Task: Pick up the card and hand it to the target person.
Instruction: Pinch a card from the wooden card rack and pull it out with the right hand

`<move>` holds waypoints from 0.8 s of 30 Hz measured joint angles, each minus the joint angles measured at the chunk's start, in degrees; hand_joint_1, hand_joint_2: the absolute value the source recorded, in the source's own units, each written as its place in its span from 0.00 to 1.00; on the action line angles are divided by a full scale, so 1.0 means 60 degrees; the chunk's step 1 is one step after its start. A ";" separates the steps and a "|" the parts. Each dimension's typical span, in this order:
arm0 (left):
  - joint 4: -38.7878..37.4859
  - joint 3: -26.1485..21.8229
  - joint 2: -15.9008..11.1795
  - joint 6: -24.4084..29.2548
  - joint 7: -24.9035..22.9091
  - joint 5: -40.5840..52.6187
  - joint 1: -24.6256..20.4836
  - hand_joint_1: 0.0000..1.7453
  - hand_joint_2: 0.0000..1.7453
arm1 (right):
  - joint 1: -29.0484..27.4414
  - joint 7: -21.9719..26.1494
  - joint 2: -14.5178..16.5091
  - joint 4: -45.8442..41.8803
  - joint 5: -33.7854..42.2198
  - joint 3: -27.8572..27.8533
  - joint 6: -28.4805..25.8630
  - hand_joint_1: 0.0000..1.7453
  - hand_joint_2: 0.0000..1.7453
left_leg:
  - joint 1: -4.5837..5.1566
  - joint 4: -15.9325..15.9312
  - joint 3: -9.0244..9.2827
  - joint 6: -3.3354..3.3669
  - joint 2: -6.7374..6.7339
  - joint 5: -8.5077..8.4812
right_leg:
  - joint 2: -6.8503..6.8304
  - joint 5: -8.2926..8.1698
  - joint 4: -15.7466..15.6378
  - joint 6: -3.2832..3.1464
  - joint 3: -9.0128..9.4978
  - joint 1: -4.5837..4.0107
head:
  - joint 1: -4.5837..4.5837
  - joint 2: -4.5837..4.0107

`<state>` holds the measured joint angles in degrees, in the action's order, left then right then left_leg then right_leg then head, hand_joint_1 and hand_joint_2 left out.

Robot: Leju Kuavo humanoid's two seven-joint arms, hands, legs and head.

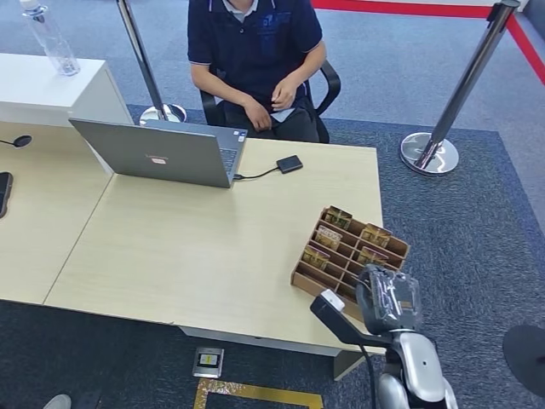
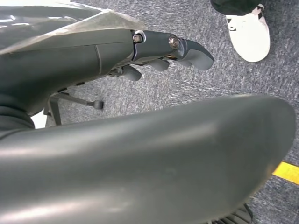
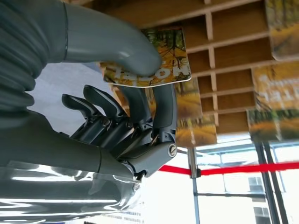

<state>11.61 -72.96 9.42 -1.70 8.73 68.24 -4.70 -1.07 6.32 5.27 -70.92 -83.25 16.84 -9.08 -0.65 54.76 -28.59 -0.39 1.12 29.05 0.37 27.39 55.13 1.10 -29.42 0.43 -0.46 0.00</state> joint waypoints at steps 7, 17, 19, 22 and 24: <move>-0.0005 0.0000 0.0001 -0.0015 0.0022 0.0000 -0.0006 0.00 0.00 | -0.0258 0.0431 -0.0039 -0.1312 0.0320 0.0449 0.0286 1.00 1.00 | -0.0001 0.0000 -0.0001 0.0000 0.0000 0.0000 | 0.0000 0.0000 0.0001 0.0000 -0.0001 0.0000 | 0.0000 0.0000; -0.0022 0.0000 0.0018 -0.0062 0.0056 0.0022 -0.0022 0.00 0.00 | 0.0865 0.0621 -0.0176 -0.2123 0.0833 0.1327 0.0173 1.00 1.00 | 0.0000 0.0000 0.0002 -0.0003 -0.0004 -0.0009 | 0.0000 -0.0013 0.0004 -0.0002 0.0005 0.0000 | 0.0002 0.0000; -0.0026 0.0002 0.0034 -0.0062 0.0088 0.0047 -0.0038 0.00 0.00 | 0.1471 0.0617 -0.0118 -0.1881 0.0984 0.1476 -0.0008 1.00 1.00 | -0.0001 0.0000 0.0004 -0.0006 -0.0006 -0.0015 | 0.0000 -0.0018 0.0006 -0.0005 0.0005 0.0000 | 0.0002 0.0000; -0.0029 0.0004 0.0052 -0.0064 0.0146 0.0099 -0.0062 0.00 0.00 | 0.2536 0.0533 0.0115 -0.1072 0.1168 0.1678 -0.0297 1.00 1.00 | -0.0002 0.0000 0.0004 -0.0008 -0.0013 -0.0027 | 0.0000 -0.0026 0.0010 -0.0012 0.0003 0.0000 | 0.0002 0.0000; -0.0029 0.0004 0.0056 -0.0069 0.0168 0.0112 -0.0073 0.00 0.00 | 0.3277 0.0500 0.0360 -0.0303 0.1280 0.1780 -0.0541 1.00 1.00 | -0.0004 0.0000 0.0004 -0.0010 -0.0013 -0.0035 | 0.0000 -0.0031 0.0013 -0.0016 0.0001 0.0000 | 0.0000 0.0000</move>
<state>11.43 -72.94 9.75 -2.12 9.74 68.91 -5.13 18.59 9.32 7.43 -72.73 -75.57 27.52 -12.32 -0.68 54.76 -28.57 -0.45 1.04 28.84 0.37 27.20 55.21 1.00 -29.42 0.43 -0.46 0.00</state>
